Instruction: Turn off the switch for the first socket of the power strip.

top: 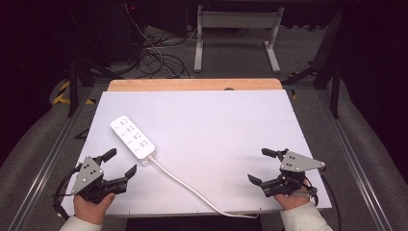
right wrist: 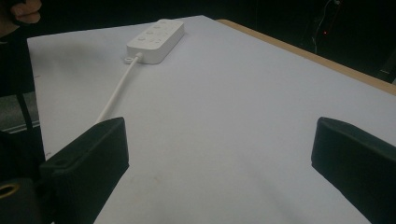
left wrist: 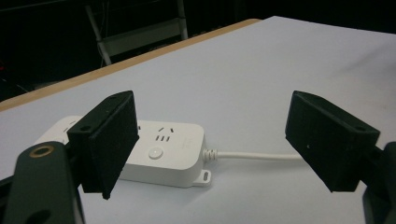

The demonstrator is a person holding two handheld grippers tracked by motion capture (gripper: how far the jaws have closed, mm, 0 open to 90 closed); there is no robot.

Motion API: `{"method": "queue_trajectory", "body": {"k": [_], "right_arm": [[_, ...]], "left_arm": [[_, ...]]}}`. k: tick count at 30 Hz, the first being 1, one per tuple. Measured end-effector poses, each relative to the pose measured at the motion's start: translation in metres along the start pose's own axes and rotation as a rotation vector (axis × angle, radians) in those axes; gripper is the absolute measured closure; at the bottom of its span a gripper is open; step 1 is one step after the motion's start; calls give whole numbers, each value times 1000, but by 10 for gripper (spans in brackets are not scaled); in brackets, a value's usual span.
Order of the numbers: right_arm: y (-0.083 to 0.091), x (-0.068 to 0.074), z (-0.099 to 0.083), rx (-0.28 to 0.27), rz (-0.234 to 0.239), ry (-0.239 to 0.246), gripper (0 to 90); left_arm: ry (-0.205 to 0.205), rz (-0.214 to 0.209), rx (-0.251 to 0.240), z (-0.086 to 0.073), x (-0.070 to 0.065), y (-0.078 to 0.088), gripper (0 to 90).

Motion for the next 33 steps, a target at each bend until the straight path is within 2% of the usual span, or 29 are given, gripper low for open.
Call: {"method": "queue_trajectory", "body": {"k": [10,21,25,28,30,31,33], "right_arm": [[0,0,0,2,2,2,47],[-1,0,-1,7,5,2,47],[-1,1,-1,7,6,2,47],[-2,1,-1,8,6,2,47],[-2,1,-1,11,6,2,47],[-2,1,-1,12,8,2,47],[-3,1,-1,12,10,2,47]], "left_arm": [[-21,21,13,1,1,1,179],[7,5,1,3,1,2,199],[-6,17,3,5,2,2,227],[-26,23,23,8,3,1,253],[-42,10,46,9,2,0,330],[-79,23,73,10,1,-2,341],[-80,16,79,11,0,-3,353]]}}
Point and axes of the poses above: each handheld gripper's, and its own axes: y roughly backward along the jaws, z roughly out of its top, x roughly to its left, the point moved 7 cm from there along -y, roughly forward along the jaws, and after that the axes turned 5 degrees about -y, right-handed, at the moved point
